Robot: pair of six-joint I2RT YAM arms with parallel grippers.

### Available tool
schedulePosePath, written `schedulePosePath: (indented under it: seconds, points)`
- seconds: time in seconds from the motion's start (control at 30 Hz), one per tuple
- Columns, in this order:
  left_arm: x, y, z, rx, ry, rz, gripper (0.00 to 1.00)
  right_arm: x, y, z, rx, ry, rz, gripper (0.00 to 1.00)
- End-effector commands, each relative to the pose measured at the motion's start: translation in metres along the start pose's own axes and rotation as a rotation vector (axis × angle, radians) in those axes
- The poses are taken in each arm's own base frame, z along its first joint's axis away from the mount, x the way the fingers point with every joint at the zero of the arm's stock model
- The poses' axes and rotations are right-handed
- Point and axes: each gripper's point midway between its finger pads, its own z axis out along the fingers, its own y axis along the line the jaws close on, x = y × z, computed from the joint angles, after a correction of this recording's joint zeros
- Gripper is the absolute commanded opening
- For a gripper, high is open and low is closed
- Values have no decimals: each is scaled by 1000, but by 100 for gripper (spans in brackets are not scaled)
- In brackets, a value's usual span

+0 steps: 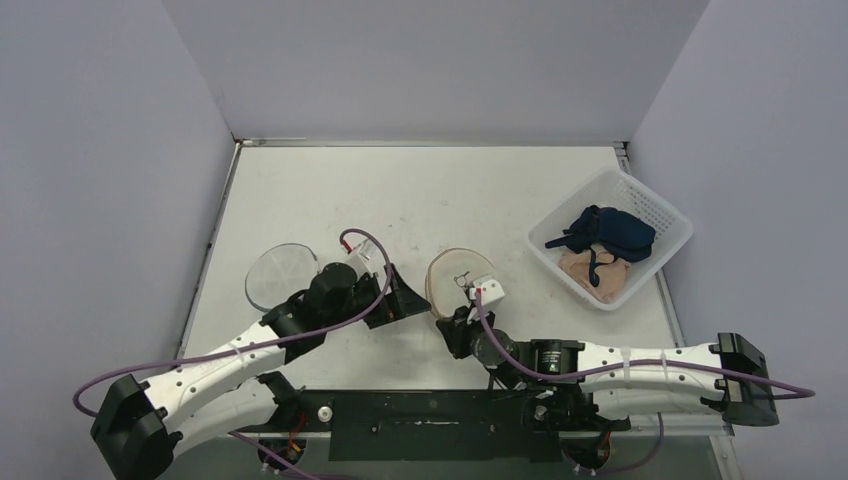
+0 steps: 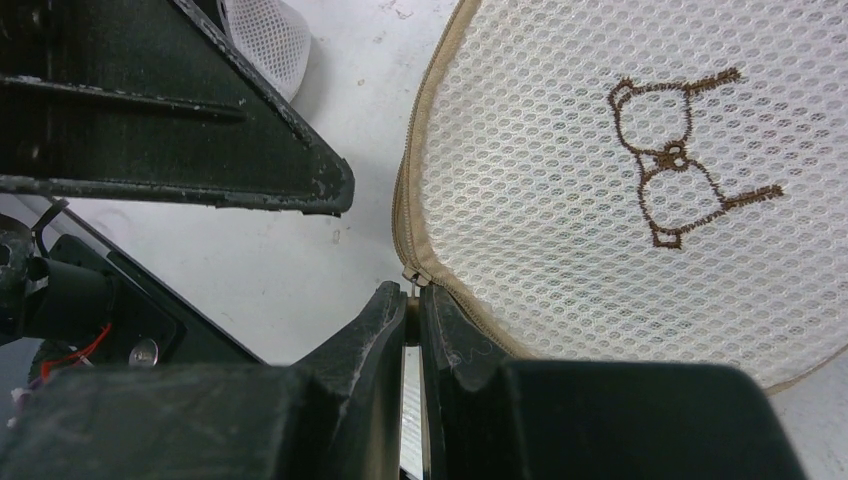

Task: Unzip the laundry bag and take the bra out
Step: Unzip the laundry bag at the center of the board.

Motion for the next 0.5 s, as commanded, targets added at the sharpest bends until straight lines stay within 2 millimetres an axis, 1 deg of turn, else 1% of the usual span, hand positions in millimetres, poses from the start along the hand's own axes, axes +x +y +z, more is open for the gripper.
schedulePosePath:
  seconds: [0.0, 0.13, 0.27, 0.3, 0.4, 0.47]
  points:
    - [-10, -14, 1, 21, -99, -53, 87, -19, 23, 2, -59, -45, 39, 5]
    - [-12, -18, 12, 3, -82, -46, 85, -12, 21, 3, -65, -33, 23, 5]
    - [-16, -24, 25, 21, -83, -49, 79, -9, 21, 2, -72, -28, 24, 5]
    - [-16, -24, 28, 18, -80, -52, 76, -9, 21, 2, -74, -26, 24, 5]
    - [-18, -34, 35, 53, -78, -62, 68, -7, 22, 2, -77, -14, 15, 5]
    - [-20, -40, 37, 70, -80, -65, 60, -5, 22, 2, -78, -9, 12, 5]
